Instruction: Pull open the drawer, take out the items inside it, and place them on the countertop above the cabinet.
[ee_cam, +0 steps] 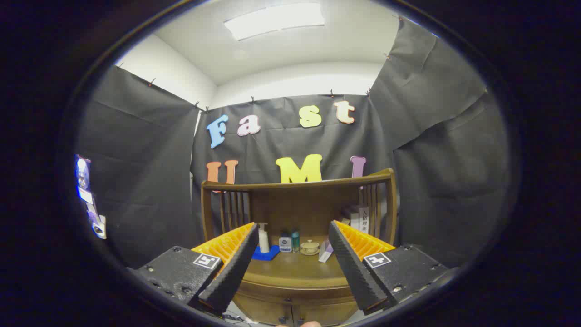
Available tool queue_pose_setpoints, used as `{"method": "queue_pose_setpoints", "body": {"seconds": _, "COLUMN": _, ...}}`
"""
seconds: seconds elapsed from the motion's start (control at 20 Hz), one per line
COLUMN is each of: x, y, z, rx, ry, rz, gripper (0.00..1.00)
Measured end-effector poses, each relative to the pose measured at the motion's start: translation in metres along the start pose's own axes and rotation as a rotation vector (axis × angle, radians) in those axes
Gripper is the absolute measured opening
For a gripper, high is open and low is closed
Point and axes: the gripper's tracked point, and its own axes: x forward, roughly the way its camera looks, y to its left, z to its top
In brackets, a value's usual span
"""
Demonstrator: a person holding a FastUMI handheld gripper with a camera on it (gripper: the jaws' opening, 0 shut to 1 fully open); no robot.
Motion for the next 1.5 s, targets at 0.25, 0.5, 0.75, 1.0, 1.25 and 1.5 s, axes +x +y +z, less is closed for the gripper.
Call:
{"method": "queue_pose_setpoints", "body": {"seconds": 0.25, "x": 0.001, "y": -0.009, "z": 0.001, "rx": -0.006, "ry": -0.002, "rz": -0.023, "gripper": 1.0}}
{"method": "queue_pose_setpoints", "body": {"seconds": 0.5, "x": 0.0, "y": -0.011, "z": 0.003, "rx": -0.012, "ry": -0.025, "rz": -0.035, "gripper": 1.0}}
{"method": "queue_pose_setpoints", "body": {"seconds": 0.75, "x": 0.005, "y": 0.0, "z": -0.014, "rx": -0.022, "ry": -0.021, "rz": -0.034, "gripper": 0.99}}
{"method": "queue_pose_setpoints", "body": {"seconds": 1.0, "x": 0.023, "y": 0.003, "z": -0.082, "rx": 0.007, "ry": 0.047, "rz": -0.021, "gripper": 1.0}}
{"method": "queue_pose_setpoints", "body": {"seconds": 1.25, "x": 0.048, "y": 0.008, "z": -0.17, "rx": 0.011, "ry": 0.15, "rz": 0.003, "gripper": 1.0}}
{"method": "queue_pose_setpoints", "body": {"seconds": 1.5, "x": 0.068, "y": 0.013, "z": -0.249, "rx": 0.045, "ry": 0.258, "rz": 0.025, "gripper": 0.98}}
